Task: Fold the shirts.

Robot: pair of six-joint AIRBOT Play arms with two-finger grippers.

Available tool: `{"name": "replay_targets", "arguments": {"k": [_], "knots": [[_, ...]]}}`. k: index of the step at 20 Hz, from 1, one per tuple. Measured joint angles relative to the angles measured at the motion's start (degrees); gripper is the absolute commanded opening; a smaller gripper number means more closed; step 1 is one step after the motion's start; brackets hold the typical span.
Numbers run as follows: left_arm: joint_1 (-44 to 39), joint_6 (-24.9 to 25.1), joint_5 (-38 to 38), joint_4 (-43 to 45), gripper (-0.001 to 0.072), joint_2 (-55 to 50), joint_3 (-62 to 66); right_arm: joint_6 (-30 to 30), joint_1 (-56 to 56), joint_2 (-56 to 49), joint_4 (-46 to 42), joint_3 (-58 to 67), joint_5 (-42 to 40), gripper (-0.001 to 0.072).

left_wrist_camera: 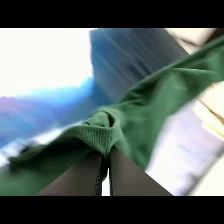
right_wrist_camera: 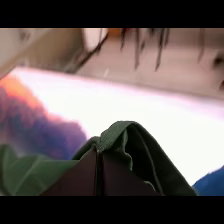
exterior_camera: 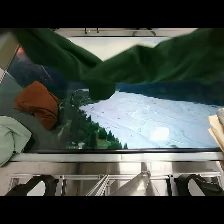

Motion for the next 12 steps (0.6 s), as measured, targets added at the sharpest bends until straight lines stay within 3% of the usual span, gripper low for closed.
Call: {"name": "replay_targets", "arguments": {"k": [3, 6, 12], "knots": [[4.5, 0.0, 0.2, 3.4, 0.0024, 4.7, 0.1, 1.1, -0.2, 2.5, -1.4, 1.6, 0.5, 0.002], [6.0, 0.6, 0.2, 5.2, 0.0025, 5.7, -6.0, 4.2, -0.2, -1.7, -2.3, 1.0, 5.3, 0.002], [3.2, 2.2, -1.0, 6.6, 0.0026, -4.6, -23.3, 7.8, -0.2, -17.5, -2.8, -9.3, 12.4, 0.0035]]}}
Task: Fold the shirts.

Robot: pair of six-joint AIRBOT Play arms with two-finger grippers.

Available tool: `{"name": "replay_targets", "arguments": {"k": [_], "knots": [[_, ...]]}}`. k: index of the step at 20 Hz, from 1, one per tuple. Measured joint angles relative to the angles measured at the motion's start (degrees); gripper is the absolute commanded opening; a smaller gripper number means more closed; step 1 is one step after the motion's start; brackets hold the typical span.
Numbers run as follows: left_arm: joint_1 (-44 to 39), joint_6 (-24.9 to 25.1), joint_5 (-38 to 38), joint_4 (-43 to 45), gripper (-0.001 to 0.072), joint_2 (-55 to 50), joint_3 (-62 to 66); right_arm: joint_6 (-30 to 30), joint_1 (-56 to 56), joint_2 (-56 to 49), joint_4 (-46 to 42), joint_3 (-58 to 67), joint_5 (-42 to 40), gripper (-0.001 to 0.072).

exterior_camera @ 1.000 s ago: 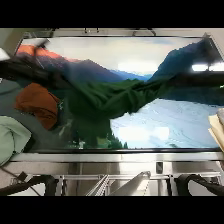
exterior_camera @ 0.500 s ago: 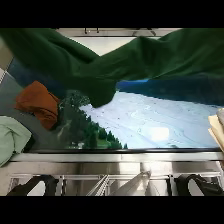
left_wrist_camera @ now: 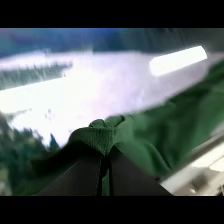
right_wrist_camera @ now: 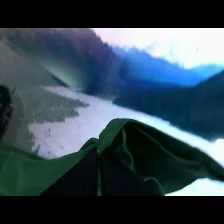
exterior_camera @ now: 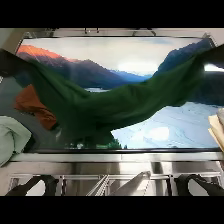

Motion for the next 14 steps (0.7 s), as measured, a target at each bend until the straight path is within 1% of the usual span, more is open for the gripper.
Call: {"name": "replay_targets", "arguments": {"k": [1, 2, 3, 6, 8, 11, 14], "knots": [[-0.4, 0.3, 0.0, 0.0, 0.0249, -2.4, -2.3, 0.3, 0.0, -2.8, 0.0, -1.9, 0.3, 0.0211], [-0.8, 0.5, 0.0, 0.0, 0.0502, -5.2, -4.4, 0.4, 0.0, -6.1, 0.0, -3.7, 0.3, 0.0485], [-1.0, 0.9, 0.0, 0.2, 0.072, -8.0, -6.0, 0.4, 0.0, -9.2, 0.0, -4.9, 0.2, 0.058], [-0.2, 1.1, 0.0, 1.7, 0.071, -16.9, -7.8, -0.2, -0.6, -17.9, 0.0, -6.9, -0.7, 0.058], [1.1, 1.0, -1.9, 3.0, 0.0709, -22.1, -7.2, -1.1, -1.5, -21.2, -1.0, -7.4, -1.1, 0.058], [3.0, 0.2, -4.3, 4.7, 0.0709, -27.3, -7.5, -1.6, -3.2, -23.5, -6.1, -8.1, -1.2, 0.058], [3.7, 0.2, -4.8, 5.5, 0.0709, -29.5, -10.8, -2.1, -4.1, -24.4, -10.4, -10.4, -1.3, 0.058]]}}
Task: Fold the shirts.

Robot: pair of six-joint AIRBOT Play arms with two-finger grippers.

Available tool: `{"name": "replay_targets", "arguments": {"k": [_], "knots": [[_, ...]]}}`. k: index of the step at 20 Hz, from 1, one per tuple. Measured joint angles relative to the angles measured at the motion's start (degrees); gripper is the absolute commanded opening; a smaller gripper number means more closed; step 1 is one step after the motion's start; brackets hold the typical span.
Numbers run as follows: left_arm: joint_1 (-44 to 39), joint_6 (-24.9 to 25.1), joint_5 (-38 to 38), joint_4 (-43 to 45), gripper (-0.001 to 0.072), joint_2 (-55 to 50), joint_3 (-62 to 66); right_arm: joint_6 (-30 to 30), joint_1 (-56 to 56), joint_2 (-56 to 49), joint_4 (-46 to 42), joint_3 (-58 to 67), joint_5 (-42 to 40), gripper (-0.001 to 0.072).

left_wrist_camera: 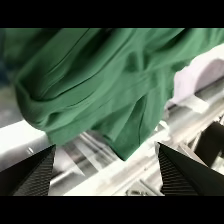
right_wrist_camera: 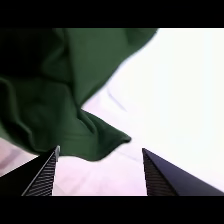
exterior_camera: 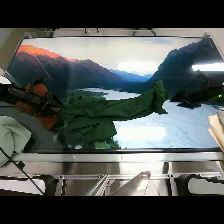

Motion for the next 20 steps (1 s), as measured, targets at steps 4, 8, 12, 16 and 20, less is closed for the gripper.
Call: {"name": "replay_targets", "arguments": {"k": [4, 8, 12, 16, 20], "knots": [[-0.2, 0.7, 0.3, 0.5, 0.0708, -1.0, -5.4, -3.0, 1.0, -0.4, -2.2, -5.0, -1.7, 0.058], [-1.2, 1.4, 3.7, 0.5, 0.0708, -1.2, -9.9, -6.0, 4.8, -1.8, -2.2, -7.4, -4.9, 0.0579], [-3.9, 2.5, 10.2, 0.0, 0.0691, -1.2, -12.0, -7.1, 9.2, -2.9, -1.0, -7.9, -9.4, 0.0579], [-6.8, 2.9, 17.0, -0.9, 0.0686, -1.2, -11.6, -7.5, 12.1, -3.3, -1.0, -8.1, -12.2, 0.0443], [-8.1, 3.4, 20.8, 2.2, 0.0015, -1.6, -8.3, -7.9, 13.1, -3.6, -1.1, -8.2, -12.9, 0.002]]}}
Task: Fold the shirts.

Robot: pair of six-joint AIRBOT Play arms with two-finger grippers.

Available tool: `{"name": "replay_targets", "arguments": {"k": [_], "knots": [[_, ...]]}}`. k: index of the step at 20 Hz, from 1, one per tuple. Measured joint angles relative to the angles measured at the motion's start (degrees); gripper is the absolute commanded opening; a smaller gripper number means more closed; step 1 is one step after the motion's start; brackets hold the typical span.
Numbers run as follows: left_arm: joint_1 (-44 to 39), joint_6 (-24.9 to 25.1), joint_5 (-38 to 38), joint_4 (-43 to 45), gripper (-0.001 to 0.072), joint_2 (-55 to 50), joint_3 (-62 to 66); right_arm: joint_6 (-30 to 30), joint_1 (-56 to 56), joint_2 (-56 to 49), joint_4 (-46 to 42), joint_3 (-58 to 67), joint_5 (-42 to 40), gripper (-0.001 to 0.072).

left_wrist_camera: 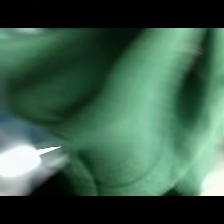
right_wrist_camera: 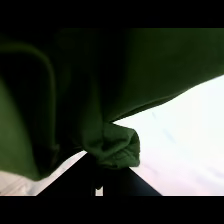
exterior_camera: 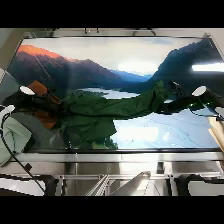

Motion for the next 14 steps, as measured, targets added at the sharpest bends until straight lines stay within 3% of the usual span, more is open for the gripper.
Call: {"name": "replay_targets", "arguments": {"k": [7, 11, 14], "knots": [[-0.5, 0.1, -11.6, -4.7, 0.0021, 2.7, 8.9, -1.7, 0.2, 5.0, 3.4, 2.4, 11.1, 0.002], [-0.5, 0.1, -22.1, -11.4, 0.0022, 9.6, 15.9, -3.9, -1.7, 17.7, 13.1, 6.7, 19.1, 0.002], [-0.5, 0.2, -29.7, -21.4, 0.0022, 16.7, 21.4, -6.1, -6.3, 28.8, 25.3, 12.9, 22.4, 0.002]]}}
